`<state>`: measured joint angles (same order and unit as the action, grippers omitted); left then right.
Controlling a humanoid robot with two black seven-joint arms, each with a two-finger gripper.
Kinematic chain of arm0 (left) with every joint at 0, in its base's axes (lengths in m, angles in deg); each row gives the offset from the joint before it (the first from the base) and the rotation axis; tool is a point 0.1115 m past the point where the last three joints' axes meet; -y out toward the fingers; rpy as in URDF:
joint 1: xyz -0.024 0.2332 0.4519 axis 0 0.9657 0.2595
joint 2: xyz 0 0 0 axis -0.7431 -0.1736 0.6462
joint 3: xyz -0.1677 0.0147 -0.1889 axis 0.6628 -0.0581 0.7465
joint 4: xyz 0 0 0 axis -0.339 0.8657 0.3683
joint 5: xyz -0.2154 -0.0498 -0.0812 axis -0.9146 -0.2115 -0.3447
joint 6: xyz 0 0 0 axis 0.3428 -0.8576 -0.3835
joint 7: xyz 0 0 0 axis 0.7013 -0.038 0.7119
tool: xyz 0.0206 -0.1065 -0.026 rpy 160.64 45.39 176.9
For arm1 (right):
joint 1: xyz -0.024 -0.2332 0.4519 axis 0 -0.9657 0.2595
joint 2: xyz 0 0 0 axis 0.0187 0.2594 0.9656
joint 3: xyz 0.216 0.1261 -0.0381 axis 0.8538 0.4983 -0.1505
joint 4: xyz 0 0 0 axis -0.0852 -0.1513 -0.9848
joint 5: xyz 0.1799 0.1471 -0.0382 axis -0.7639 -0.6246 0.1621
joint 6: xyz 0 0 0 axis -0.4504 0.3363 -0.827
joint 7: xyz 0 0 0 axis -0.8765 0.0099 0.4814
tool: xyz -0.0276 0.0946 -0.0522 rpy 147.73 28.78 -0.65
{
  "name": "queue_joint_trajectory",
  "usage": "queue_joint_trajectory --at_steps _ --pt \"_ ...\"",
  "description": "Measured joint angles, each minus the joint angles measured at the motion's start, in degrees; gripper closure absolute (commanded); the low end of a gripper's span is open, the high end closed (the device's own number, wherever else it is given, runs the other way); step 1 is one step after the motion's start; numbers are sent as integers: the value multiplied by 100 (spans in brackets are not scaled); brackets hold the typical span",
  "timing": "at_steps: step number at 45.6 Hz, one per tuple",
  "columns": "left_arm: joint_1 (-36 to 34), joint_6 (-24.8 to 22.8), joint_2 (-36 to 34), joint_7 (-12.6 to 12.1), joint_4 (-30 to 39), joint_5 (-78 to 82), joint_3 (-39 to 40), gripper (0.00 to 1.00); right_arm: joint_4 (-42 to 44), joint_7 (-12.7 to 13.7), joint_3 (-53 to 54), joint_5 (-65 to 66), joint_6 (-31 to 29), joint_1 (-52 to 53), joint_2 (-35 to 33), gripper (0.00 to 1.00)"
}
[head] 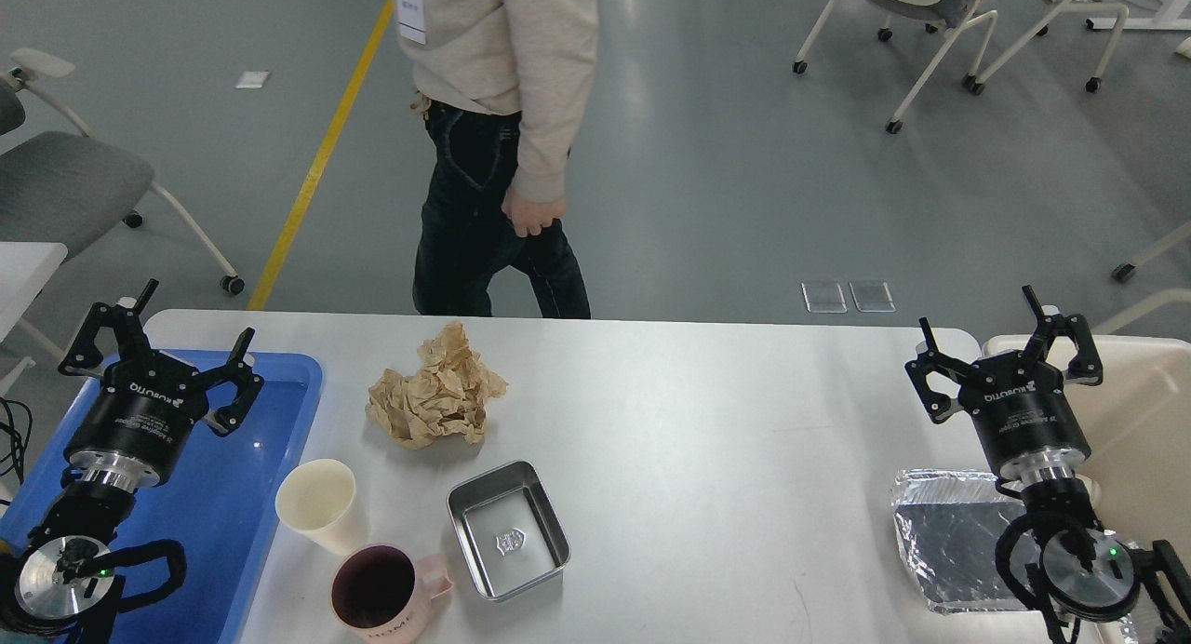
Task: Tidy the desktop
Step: 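Lower the left gripper toward the pink mug near the tray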
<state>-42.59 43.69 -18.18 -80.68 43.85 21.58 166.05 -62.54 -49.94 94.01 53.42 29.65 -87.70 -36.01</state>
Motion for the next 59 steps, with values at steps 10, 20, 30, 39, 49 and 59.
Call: queue_joint_trajectory --at_steps 10,20,30,39,49,59 --pt "-3 0 1 -22 31 -1 -3 3 0 0 -2 5 0 -6 0 0" --pt "-89 97 -109 -47 44 0 17 3 0 0 -4 5 0 -17 1 0" --pt "-157 500 -584 -47 235 53 -214 3 -7 0 -4 6 0 -29 8 0" --pt "-225 1309 -2241 -38 1005 95 -1987 3 -7 0 -9 6 1 -36 11 0" --pt "-624 1719 -4139 -25 1298 96 -3910 3 40 0 -49 6 1 -29 21 0" --pt "-844 1601 -5986 -7 1977 181 -4831 3 57 0 -84 78 1 -2 32 0"
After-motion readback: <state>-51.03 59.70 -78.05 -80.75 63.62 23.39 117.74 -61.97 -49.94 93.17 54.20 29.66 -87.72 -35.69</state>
